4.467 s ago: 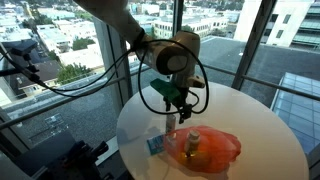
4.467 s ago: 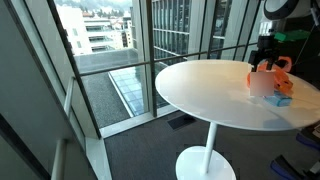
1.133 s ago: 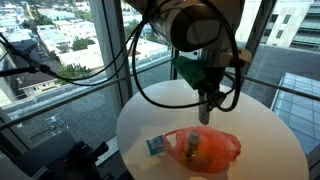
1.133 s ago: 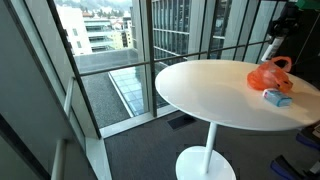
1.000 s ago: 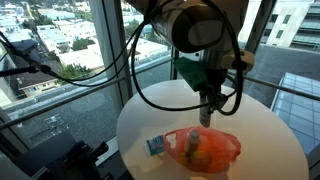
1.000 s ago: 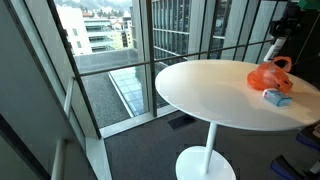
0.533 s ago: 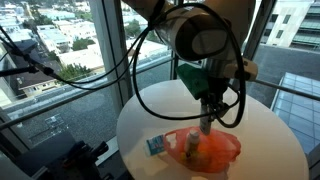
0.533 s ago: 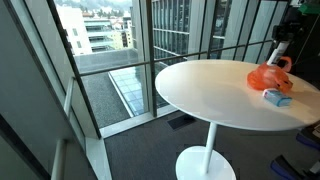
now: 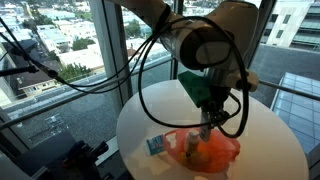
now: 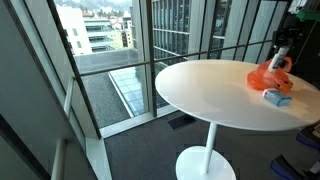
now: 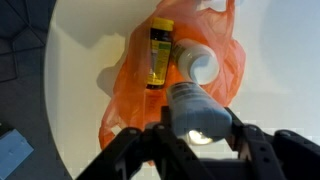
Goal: Pick up the white bottle from the table and put it in the plastic bag
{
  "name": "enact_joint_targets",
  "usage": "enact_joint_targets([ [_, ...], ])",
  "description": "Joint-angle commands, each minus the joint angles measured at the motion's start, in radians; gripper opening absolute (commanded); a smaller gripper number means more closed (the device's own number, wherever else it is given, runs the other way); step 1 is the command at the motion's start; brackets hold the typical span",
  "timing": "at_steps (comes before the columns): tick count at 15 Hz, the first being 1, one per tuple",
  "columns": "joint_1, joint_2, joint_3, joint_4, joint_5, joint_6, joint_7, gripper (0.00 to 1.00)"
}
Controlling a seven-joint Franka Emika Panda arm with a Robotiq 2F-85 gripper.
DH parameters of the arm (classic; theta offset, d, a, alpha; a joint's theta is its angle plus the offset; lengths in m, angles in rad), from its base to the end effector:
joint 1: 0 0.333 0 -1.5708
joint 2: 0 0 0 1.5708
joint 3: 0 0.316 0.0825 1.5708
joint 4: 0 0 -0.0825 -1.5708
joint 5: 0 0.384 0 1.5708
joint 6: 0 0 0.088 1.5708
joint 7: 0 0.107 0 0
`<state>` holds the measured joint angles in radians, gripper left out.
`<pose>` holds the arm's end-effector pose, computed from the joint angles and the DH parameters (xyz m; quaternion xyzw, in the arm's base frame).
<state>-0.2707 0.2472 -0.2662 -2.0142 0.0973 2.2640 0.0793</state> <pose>0.5143 -0.2976 0.3363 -0.9444 0.3287 -0.0075 0.0038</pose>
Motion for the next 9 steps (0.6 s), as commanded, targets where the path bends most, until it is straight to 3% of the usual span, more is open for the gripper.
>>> enact_joint_targets([
  [1,-0.010,0.034,0.002,0.063,0.009,-0.045,0.018,0.27],
  [9,-0.003,0.115,0.013,0.143,0.005,-0.082,0.034,0.27],
])
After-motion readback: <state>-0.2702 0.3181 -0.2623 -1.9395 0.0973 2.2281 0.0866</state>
